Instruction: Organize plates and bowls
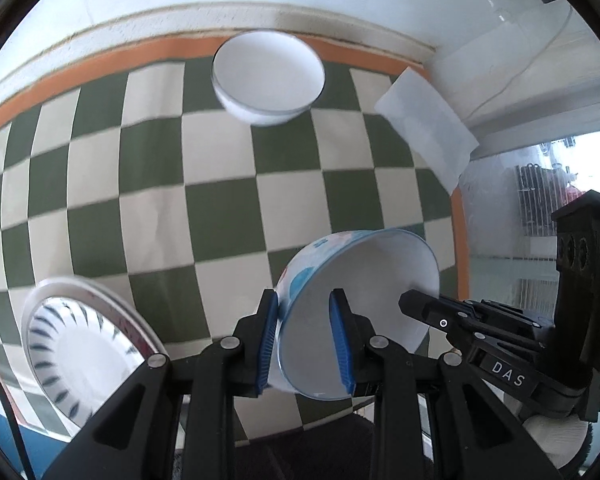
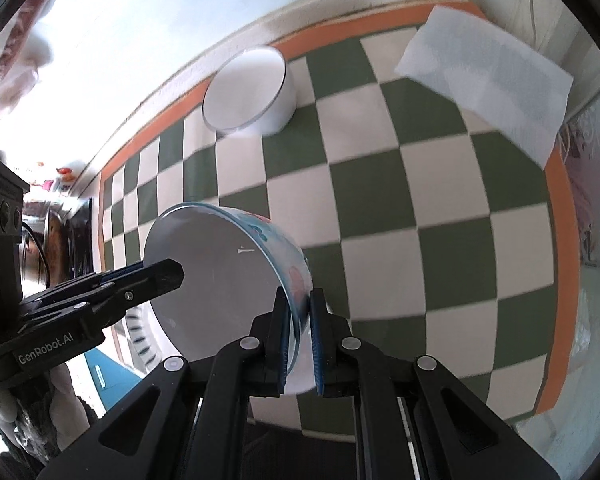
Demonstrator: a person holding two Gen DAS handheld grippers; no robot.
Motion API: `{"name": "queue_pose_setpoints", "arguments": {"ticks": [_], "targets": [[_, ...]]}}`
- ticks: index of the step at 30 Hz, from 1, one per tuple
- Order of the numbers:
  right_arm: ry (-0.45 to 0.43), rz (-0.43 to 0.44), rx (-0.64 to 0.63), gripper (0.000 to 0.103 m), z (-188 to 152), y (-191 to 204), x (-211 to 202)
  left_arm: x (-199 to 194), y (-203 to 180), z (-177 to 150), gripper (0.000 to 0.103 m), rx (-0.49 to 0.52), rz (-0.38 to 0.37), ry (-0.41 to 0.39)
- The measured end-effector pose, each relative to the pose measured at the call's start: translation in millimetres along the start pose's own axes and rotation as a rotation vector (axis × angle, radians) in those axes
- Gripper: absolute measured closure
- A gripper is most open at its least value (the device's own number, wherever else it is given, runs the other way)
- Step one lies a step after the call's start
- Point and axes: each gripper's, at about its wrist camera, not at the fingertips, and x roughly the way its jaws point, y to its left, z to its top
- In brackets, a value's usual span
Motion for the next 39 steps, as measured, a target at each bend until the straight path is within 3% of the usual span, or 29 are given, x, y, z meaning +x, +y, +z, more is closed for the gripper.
{"name": "queue_pose_setpoints", "arguments": {"ticks": [14, 34, 39], "targets": [[0.113, -0.015, 0.017, 0.092, -27, -12, 52, 38, 14, -23, 0.079, -0.017, 0.047, 0.095], [0.163, 0.001, 0.049, 0.089, -18, -16, 60, 45, 26, -28, 0.079, -0.066, 0.034, 0.15], [0.125, 0.052, 0.047, 0.089, -4, -14, 30, 4, 27, -14, 0.078, -0.09, -0.004, 0.043]]}}
